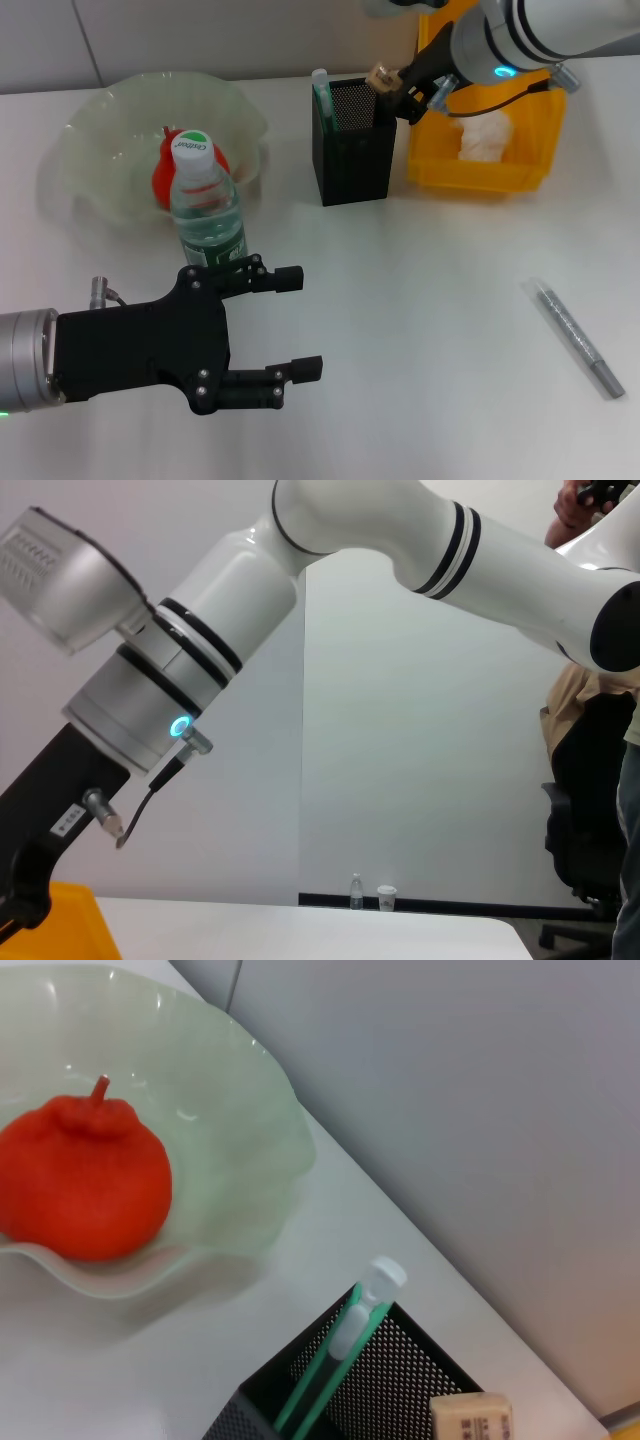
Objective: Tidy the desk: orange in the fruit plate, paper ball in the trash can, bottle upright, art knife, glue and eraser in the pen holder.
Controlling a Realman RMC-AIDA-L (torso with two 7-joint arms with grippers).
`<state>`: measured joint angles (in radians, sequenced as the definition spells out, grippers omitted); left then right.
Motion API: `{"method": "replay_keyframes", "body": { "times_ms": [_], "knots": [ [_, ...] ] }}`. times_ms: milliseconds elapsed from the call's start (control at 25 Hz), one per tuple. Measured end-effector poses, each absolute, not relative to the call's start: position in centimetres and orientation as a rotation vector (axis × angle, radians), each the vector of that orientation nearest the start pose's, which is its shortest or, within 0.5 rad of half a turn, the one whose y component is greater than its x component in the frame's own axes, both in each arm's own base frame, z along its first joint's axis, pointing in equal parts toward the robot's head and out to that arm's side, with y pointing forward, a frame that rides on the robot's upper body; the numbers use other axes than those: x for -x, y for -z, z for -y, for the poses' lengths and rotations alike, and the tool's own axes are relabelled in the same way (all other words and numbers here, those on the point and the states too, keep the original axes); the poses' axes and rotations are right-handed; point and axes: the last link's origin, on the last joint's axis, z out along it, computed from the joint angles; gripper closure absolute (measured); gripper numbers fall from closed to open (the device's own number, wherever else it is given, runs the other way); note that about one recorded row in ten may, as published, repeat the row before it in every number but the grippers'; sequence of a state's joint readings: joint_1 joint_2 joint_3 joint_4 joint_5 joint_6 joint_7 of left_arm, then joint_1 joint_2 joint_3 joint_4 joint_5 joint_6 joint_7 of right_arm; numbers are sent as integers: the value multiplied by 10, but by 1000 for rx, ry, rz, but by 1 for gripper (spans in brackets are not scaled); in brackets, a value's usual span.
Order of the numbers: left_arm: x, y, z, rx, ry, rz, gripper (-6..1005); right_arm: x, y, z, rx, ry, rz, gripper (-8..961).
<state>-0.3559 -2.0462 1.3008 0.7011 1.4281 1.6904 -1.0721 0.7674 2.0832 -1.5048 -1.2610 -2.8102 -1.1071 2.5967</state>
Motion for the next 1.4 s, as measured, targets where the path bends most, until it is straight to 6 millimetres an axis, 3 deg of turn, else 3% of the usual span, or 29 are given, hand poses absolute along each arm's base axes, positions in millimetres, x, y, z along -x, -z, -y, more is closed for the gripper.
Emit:
{"method": "replay_keyframes", "body": {
  "times_ms": [680,1400],
  "knots": [
    [223,26,-267,2888,1081,74,189,-109,20,-441,2362,351,-381,701],
    [223,26,-268,2886,1075,72,189,-106,28,-441,2392,347,-372,700]
  ]
}}
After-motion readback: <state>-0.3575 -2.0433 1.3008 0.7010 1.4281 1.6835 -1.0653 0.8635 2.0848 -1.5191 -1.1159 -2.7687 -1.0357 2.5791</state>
